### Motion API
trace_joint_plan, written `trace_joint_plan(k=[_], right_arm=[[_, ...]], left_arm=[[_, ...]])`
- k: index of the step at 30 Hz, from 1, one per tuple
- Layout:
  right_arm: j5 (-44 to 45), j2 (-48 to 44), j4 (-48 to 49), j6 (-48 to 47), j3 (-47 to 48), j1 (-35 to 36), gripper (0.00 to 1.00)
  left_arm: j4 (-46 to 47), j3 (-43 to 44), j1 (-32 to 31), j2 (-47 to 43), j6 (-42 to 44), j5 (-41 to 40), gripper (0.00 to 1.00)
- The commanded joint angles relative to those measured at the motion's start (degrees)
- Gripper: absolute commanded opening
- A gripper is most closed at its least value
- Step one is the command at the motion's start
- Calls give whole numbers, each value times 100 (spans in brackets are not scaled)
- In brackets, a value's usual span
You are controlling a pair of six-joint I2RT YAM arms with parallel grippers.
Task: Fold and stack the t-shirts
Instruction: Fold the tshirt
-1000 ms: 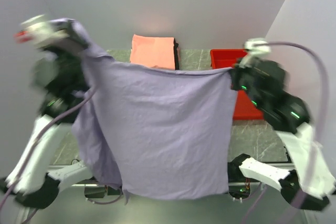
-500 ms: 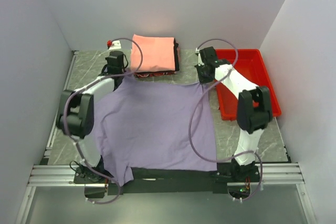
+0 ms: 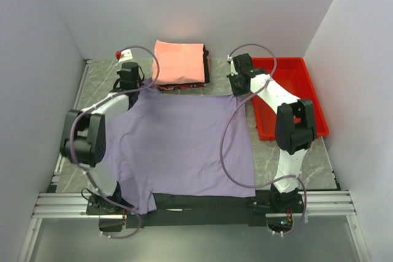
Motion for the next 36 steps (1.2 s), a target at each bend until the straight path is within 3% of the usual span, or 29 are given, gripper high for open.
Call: trace_joint_plan(k=[1, 13, 20, 36], right_arm=[[-47, -605, 210, -117, -282, -47, 0], [-161, -1520, 342, -118, -1241, 49, 0], [224, -1810, 211, -48, -1575, 304, 0], [788, -2513, -124, 155, -1997, 428, 0]], left_arm=[[233, -516, -16, -864, -567, 183, 1], [-267, -2415, -130, -2956, -1587, 289, 1], [-1128, -3188, -341, -4335, -2369, -510, 1], [-3684, -3752, -490, -6165, -4232, -1240, 1]])
